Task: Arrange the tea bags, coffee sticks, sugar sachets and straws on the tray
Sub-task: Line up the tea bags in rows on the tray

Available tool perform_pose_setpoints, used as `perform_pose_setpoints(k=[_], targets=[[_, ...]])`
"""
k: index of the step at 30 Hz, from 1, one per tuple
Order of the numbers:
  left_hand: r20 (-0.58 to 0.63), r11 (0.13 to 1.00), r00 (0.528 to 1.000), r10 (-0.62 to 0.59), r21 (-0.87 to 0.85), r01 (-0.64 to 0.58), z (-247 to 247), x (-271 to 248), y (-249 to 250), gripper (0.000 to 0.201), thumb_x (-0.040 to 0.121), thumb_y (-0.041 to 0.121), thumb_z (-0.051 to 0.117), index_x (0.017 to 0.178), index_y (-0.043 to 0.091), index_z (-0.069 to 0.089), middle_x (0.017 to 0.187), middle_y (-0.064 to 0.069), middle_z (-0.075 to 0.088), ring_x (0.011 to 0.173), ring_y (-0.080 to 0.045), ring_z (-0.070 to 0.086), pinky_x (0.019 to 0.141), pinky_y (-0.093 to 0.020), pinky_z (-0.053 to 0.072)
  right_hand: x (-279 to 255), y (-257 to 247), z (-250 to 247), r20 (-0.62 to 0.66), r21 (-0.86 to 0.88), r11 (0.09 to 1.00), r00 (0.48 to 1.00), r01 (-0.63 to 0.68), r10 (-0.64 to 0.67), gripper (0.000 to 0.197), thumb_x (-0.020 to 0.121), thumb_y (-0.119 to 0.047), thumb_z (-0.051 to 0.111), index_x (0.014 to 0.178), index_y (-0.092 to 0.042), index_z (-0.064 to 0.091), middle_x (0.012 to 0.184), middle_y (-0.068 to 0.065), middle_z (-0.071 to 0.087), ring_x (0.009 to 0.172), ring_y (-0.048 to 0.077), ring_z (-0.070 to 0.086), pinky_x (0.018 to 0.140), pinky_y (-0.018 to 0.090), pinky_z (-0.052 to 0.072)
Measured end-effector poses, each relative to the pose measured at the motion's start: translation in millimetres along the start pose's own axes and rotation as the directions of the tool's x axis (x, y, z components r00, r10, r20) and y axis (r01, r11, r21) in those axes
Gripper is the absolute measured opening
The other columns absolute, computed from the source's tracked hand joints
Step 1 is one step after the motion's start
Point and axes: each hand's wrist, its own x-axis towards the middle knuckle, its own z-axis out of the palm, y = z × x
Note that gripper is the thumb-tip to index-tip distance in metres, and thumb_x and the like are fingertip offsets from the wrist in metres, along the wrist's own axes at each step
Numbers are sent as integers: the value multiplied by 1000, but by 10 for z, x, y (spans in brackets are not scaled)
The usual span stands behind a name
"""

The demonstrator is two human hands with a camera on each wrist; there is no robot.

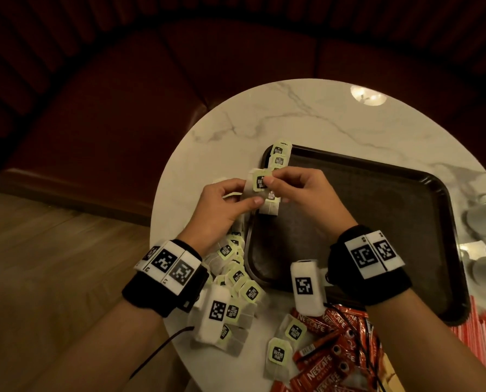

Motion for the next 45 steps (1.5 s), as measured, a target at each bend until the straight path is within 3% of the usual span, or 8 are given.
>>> perform_pose_setpoints(k=[5, 10, 15, 22, 28, 35, 39, 45], targets=[[-18, 999, 1000, 1, -36, -1, 12, 20, 3, 36, 79, -7, 72, 112, 3, 62, 99, -9, 73, 90, -17, 72, 77, -20, 54, 8, -18, 16, 3, 53, 998, 1000, 19, -19, 20, 95, -18, 64, 111, -10, 71, 104, 8, 74, 98, 22, 68, 80, 32, 51], [-31, 998, 1000, 5, -64, -7, 0, 37, -6, 33, 81, -5, 71, 111, 5, 61, 103, -10, 72, 93, -16, 71, 75, -21, 54, -26, 29, 17, 48, 53, 999, 999, 6, -8, 24, 90, -15, 69, 114, -11, 70, 108, 3, 74, 95, 12, 68, 80, 21, 53], [-40, 989, 999, 8, -149, -14, -4, 32, -13, 17, 90, 3, 63, 106, 9, 64, 104, -4, 68, 101, -21, 68, 86, -36, 56, -21, 103, -10, -4, 71, 997, 1000, 1, -1, 18, 89, -10, 70, 106, -15, 74, 107, 1, 74, 101, 16, 70, 88, 32, 57], [-106, 996, 991, 85, 20, -83, -30, 62, 1, 7, 88, 11, 67, 92, 15, 70, 88, 7, 72, 85, -3, 66, 77, -20, 54, -64, 129, 10, -21, 102, 995, 1000, 20, -18, 17, 88, -5, 69, 102, -14, 72, 104, 10, 72, 97, 24, 70, 85, 32, 58], [-87, 998, 994, 58, 33, -55, -19, 68, 0, 8, 90, 10, 64, 93, 15, 69, 91, 7, 72, 84, 3, 65, 72, -13, 49, -100, 173, 14, -56, 128, 992, 998, -6, 13, 15, 86, -6, 71, 100, -11, 72, 99, 1, 75, 92, 13, 70, 84, 26, 57], [-134, 989, 991, 2, 144, 17, -133, 70, -114, 8, 91, 16, 65, 98, 14, 70, 93, 10, 69, 79, 6, 60, 70, -13, 48, -190, 358, -13, -169, 214, 969, 972, -125, 163, 18, 82, -10, 74, 100, -11, 73, 98, 5, 76, 94, 17, 72, 83, 27, 58], [-150, 972, 988, -43, 224, 76, -311, 35, -186, 7, 91, 11, 64, 95, 14, 70, 97, 1, 68, 81, -3, 60, 75, -20, 49, -260, 532, -26, -216, 288, 925, 924, -248, 315, 15, 86, -8, 70, 100, -12, 72, 95, 2, 75, 84, 8, 72, 76, 20, 57], [-208, 932, 978, -12, 351, 86, -535, -34, -265, 8, 90, 9, 65, 94, 16, 69, 89, 1, 67, 79, -10, 61, 70, -20, 50, -264, 732, 43, -188, 290, 883, 883, -369, 431, 10, 89, -7, 67, 98, -11, 72, 97, 5, 75, 87, 14, 71, 80, 23, 57]])
